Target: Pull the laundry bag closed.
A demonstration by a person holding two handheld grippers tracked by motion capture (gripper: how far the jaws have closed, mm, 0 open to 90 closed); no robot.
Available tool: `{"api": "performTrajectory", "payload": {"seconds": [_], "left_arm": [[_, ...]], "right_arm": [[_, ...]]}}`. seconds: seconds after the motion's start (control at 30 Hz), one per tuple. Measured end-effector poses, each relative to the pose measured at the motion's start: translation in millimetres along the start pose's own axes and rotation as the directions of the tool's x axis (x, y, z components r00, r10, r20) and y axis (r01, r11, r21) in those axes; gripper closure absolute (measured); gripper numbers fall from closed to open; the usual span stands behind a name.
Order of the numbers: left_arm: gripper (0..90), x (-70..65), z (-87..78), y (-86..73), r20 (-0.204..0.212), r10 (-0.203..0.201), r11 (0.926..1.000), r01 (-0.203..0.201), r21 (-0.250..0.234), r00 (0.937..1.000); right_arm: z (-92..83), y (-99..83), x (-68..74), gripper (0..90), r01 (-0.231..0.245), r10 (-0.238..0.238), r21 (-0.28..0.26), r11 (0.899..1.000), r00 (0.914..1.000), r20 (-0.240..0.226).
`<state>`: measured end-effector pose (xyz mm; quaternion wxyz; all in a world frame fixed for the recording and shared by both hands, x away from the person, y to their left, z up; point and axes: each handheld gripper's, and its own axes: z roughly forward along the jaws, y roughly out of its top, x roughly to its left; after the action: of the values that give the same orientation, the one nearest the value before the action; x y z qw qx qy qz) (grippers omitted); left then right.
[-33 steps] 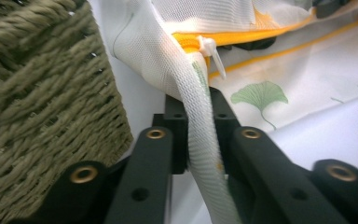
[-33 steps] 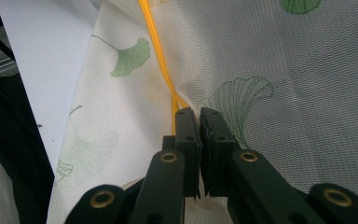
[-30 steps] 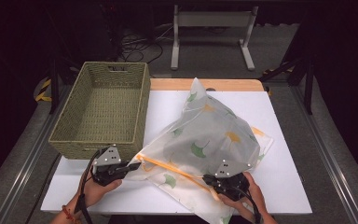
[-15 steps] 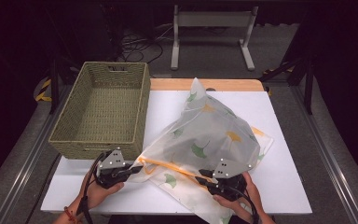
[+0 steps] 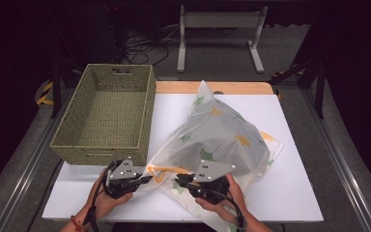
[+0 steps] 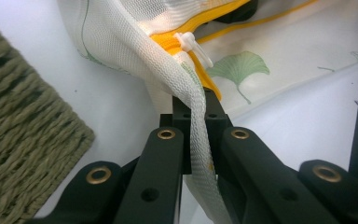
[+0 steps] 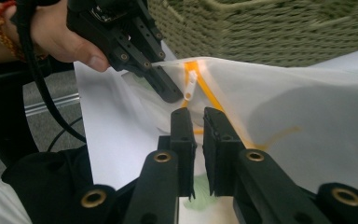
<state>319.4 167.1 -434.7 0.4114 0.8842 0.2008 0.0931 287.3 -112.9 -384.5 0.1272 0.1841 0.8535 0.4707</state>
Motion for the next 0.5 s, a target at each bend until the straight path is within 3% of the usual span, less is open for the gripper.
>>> {"api": "performTrajectory", "payload": {"seconds": [0.17, 0.33, 0.5], "left_arm": [[88.6, -2.5, 0.6, 0.0, 0.010, 0.006, 1.0000, -0.006, 0.004, 0.9999], [88.6, -3.8, 1.1, -1.0, 0.026, 0.014, 0.9999, -0.014, 0.000, 0.9996], [88.6, -7.2, 2.4, -1.4, 0.037, 0.014, 0.9999, -0.014, -0.002, 0.9992]], "right_arm": [[25.4, 8.7, 0.8, 78.0, 0.011, -0.009, 0.050, 0.999, 0.9989, -0.046], [48.1, 13.5, -2.2, 74.1, 0.008, -0.003, 0.082, 0.997, 0.9980, -0.063], [58.1, 11.5, -3.0, 71.3, 0.003, 0.005, 0.106, 0.994, 0.9973, -0.073]]}}
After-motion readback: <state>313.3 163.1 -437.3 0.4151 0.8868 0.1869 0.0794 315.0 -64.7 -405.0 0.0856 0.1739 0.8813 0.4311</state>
